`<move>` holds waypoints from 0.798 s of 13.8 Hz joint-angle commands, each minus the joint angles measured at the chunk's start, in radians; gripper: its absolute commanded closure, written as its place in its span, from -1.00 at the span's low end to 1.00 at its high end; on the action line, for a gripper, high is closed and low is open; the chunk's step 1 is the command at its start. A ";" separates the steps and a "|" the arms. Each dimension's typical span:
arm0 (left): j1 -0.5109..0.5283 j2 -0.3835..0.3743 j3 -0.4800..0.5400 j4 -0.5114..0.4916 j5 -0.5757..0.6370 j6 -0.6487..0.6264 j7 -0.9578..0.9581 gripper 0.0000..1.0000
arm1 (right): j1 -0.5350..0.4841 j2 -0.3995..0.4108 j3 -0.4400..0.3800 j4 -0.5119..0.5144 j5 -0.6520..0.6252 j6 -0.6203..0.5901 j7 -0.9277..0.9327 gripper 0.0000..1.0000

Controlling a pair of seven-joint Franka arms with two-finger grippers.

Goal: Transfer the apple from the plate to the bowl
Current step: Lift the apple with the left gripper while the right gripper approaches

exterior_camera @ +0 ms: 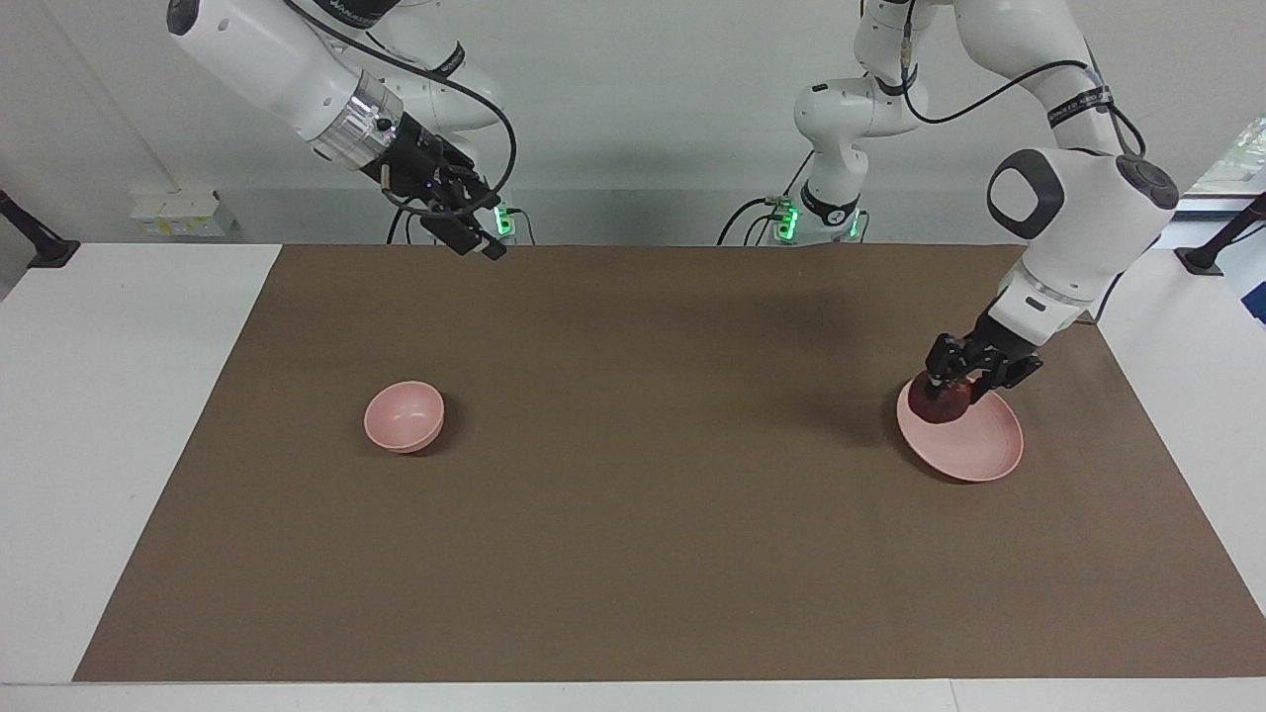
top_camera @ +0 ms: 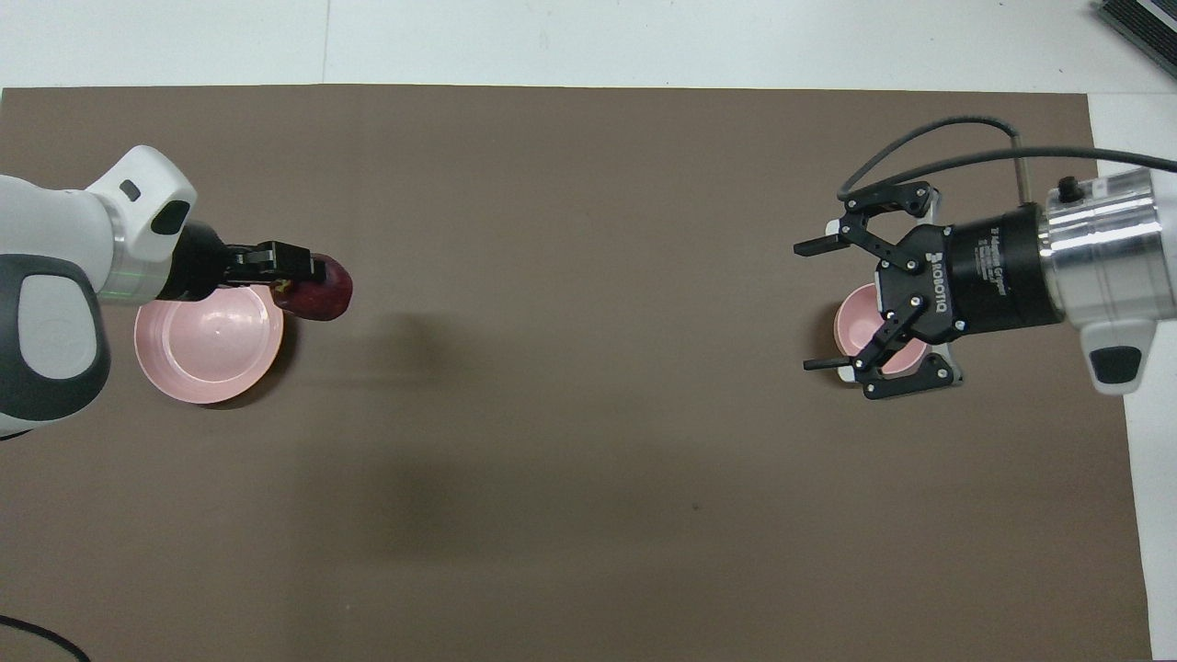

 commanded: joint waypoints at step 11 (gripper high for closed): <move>-0.037 0.119 -0.407 0.209 -0.208 0.177 -0.332 1.00 | -0.027 0.190 -0.001 -0.004 0.402 0.114 -0.137 -1.00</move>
